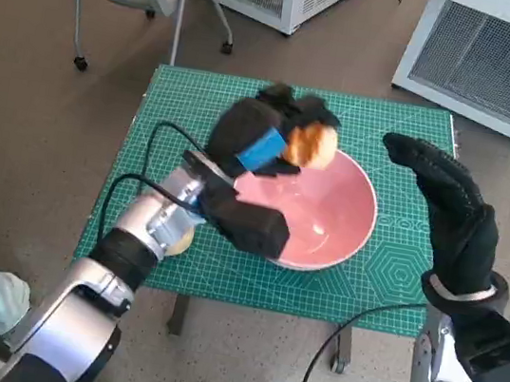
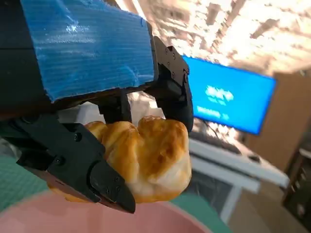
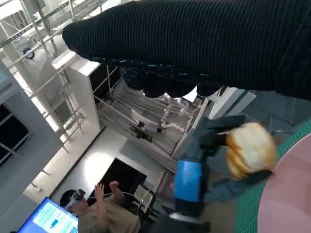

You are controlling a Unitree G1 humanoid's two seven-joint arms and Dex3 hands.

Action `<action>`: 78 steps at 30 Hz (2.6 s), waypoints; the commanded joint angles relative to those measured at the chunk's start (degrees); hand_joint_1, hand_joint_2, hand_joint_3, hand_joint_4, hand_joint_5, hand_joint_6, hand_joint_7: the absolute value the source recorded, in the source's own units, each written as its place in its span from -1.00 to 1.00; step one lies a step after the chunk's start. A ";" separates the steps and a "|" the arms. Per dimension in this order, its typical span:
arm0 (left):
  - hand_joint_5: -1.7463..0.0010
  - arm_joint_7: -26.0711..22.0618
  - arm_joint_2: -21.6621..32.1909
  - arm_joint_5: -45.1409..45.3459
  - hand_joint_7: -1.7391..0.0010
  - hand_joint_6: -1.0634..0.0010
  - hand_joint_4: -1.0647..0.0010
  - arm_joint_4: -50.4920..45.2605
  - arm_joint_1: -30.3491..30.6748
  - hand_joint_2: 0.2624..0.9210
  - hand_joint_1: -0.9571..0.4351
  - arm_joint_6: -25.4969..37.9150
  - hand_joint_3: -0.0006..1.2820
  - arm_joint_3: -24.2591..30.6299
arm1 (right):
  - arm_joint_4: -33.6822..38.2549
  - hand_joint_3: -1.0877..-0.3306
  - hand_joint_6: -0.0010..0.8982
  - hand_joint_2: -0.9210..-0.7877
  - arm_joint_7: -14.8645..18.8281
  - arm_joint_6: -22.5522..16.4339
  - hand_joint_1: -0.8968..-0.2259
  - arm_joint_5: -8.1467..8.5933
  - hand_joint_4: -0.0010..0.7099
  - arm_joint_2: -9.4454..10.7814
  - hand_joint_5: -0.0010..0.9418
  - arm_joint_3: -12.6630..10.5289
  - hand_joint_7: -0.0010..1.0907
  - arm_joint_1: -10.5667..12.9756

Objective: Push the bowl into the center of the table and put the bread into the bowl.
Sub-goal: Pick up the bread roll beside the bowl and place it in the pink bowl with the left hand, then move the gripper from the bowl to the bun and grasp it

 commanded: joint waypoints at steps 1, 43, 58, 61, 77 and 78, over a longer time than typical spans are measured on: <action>-0.32 -2.17 -0.56 -0.07 -0.21 -0.22 -0.46 0.04 0.40 1.00 0.37 -0.65 -0.96 -0.41 | -0.11 -0.08 -1.00 -1.00 0.56 0.88 -0.10 0.34 -0.69 -0.17 -1.00 0.11 -0.27 1.44; 1.00 -47.39 14.96 -16.20 0.98 0.70 1.00 -35.14 11.98 0.66 -0.21 15.72 -1.00 12.19 | -1.58 -0.07 -1.00 -1.00 -0.48 1.30 -0.11 -0.06 -0.69 0.02 -1.00 0.06 -0.34 2.35; 0.99 -51.35 22.01 -17.45 0.98 0.67 0.95 -40.34 17.21 0.46 -0.09 23.67 -1.00 18.21 | -1.69 -0.07 -1.00 -1.00 -0.42 1.53 -0.09 -0.06 -0.69 -0.02 -1.00 0.21 -0.34 2.06; 0.99 -51.62 22.70 -17.04 0.99 0.67 0.95 -40.21 17.94 0.46 -0.08 24.55 -1.00 18.24 | -1.45 -0.07 -1.00 -1.00 -0.25 1.46 -0.09 0.06 -0.69 -0.09 -1.00 0.16 -0.34 1.96; 0.99 -55.00 23.71 -16.91 0.99 0.65 0.91 -38.77 21.57 0.42 0.00 26.21 -1.00 16.50 | -0.60 -0.05 -1.00 -1.00 0.37 1.60 -0.09 0.64 -0.69 -0.11 -1.00 0.29 -0.30 1.45; 0.99 -55.33 23.68 -16.81 0.99 0.66 0.91 -38.47 21.78 0.42 0.00 26.30 -1.00 16.28 | -0.52 -0.05 -1.00 -1.00 0.43 1.51 -0.09 0.65 -0.69 -0.11 -1.00 0.31 -0.30 1.46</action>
